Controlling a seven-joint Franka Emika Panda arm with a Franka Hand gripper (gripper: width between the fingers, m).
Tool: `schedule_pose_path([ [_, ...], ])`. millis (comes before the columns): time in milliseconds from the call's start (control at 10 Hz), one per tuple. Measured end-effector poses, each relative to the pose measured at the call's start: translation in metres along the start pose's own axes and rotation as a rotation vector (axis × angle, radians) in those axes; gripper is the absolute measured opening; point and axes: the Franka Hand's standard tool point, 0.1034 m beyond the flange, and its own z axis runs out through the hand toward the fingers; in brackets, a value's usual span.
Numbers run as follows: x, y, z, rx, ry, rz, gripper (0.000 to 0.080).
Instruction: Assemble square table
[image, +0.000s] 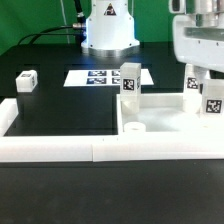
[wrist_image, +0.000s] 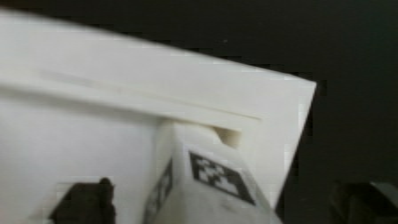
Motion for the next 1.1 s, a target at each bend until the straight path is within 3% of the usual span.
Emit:
schedule_pose_path([
  [100,-0.0003,-0.0002,0.0000,-0.001,0.001,-0.032,0.0647],
  [300,0.0016,0.0010,-0.0002,-0.012,0.007,-0.342,0.0649],
  [400,0.0030,0.0010,-0.0018,-0.049,-0.001,-0.638,0.0649],
  [500,0.0051,0.0005,-0.0025,-0.054,-0.004,-0.710,0.0649],
  [600,0.0043,0.0003,-0.0019,-0.049,-0.002,-0.609,0.0560],
  [700,0.0046,0.0005,-0.0019,-0.049,-0.002,-0.617,0.0560],
  [800,0.0038,0.0000,-0.0018,-0.046,-0.001,-0.506,0.0359],
  [900,0.0046,0.0012,-0.0016,-0.048,0.001,-0.423,0.0291],
  [1100,0.0057,0.0031,-0.0015,-0.052,0.002,-0.249,0.0291],
])
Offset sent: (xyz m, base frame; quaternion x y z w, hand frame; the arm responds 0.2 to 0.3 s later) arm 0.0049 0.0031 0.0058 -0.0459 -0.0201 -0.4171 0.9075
